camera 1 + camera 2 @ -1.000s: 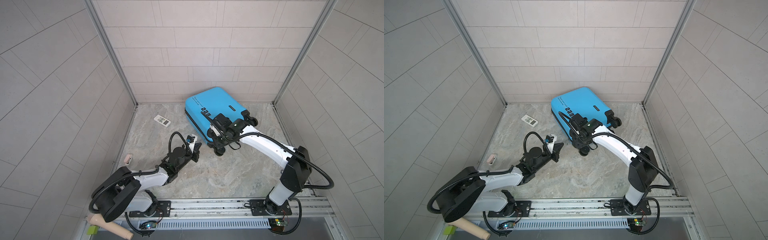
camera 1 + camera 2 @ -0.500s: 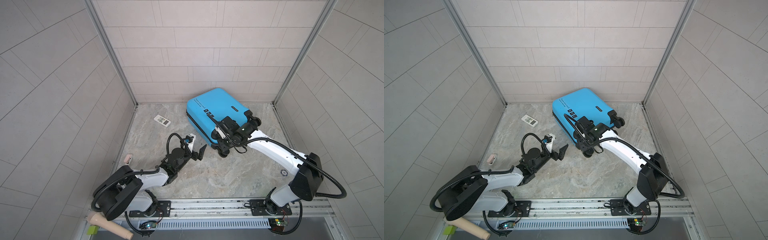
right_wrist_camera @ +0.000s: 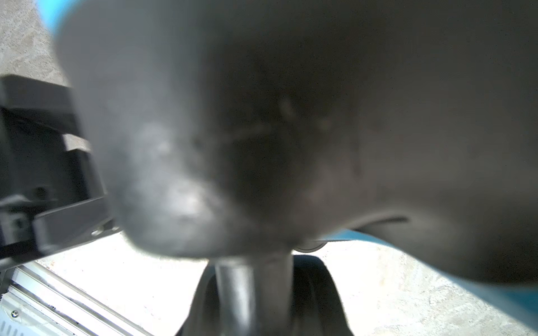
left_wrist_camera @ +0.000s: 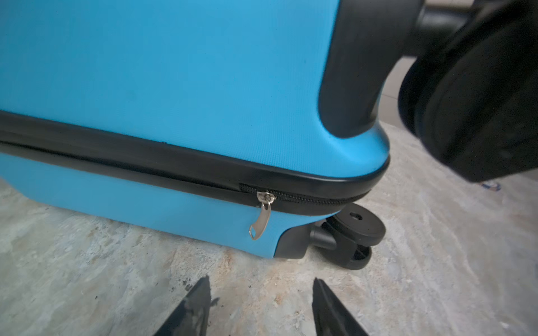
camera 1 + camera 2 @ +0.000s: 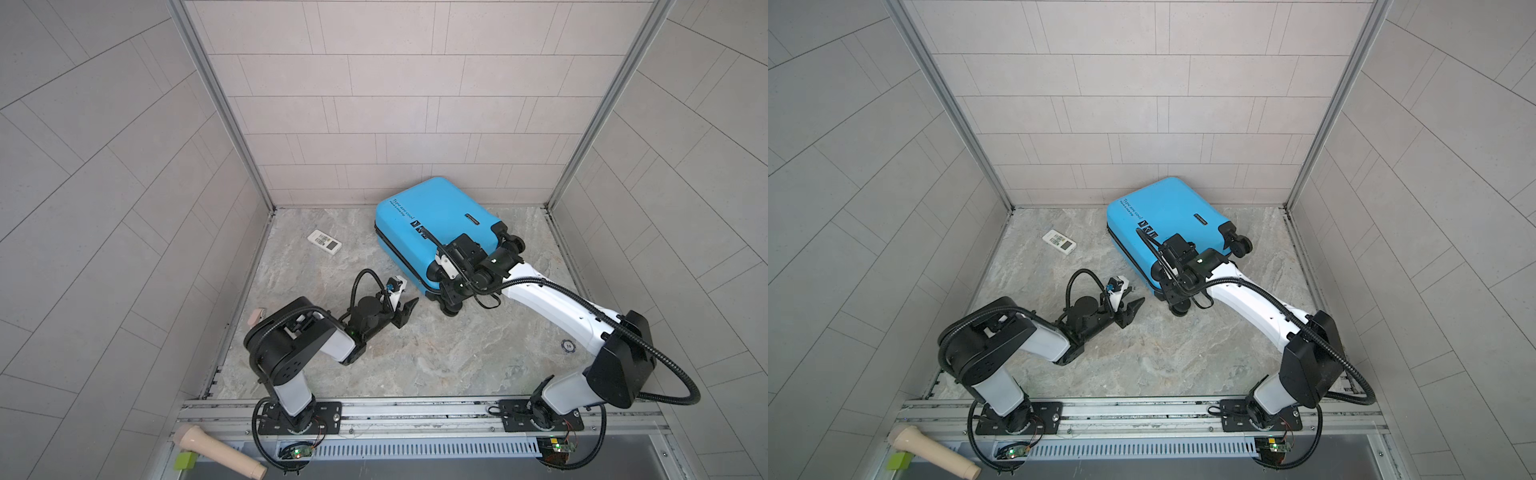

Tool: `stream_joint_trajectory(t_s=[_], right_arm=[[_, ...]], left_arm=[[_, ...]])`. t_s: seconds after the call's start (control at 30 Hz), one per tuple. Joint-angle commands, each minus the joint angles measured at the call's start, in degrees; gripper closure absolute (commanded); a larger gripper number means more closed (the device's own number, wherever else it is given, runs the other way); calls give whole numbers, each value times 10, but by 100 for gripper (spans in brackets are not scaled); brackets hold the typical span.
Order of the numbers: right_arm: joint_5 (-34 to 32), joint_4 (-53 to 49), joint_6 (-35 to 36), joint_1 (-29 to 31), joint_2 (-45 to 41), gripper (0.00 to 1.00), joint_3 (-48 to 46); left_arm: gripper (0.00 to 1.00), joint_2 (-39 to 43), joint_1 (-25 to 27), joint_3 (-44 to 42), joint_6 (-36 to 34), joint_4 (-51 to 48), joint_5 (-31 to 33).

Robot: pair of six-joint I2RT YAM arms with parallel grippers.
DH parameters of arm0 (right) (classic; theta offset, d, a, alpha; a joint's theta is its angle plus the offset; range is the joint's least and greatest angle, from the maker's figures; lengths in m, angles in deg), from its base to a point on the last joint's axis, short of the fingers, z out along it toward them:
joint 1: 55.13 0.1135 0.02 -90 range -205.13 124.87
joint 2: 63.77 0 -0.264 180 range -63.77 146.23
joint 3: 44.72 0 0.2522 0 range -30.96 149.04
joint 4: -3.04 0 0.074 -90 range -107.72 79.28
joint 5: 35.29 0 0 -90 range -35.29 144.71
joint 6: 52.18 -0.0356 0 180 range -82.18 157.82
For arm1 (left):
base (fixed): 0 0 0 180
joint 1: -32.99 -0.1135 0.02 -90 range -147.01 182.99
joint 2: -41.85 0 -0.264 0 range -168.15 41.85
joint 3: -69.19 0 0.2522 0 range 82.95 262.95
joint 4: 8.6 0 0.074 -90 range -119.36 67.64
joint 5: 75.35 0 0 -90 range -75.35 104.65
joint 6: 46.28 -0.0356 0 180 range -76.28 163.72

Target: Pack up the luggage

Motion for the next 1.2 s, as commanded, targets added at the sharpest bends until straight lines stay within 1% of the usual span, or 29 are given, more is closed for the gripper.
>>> stream_joint_trajectory(t_s=[0.0,0.33,0.53,0.77,0.93,1.03,1.13,1.17], right_arm=[[-38,13,-43,-17,-37,100,20],[-34,10,-48,-19,-26,100,24],[-30,11,-47,-19,-19,100,28],[-25,12,-46,-19,-17,100,27],[-23,12,-48,-19,-17,100,25],[-23,11,-47,-19,-19,100,24],[-26,12,-47,-19,-22,100,24],[-27,11,-47,-19,-23,100,25]], left_arm=[[51,-29,1,39,1,53,-31],[61,-86,-1,89,-16,54,-1],[70,-103,-1,105,-15,55,-6],[81,-108,-1,116,-22,56,8],[86,-107,-2,121,-26,56,19],[92,-102,-2,119,-31,55,30],[100,-90,-2,111,-40,54,36],[100,-86,-2,107,-42,54,36]])
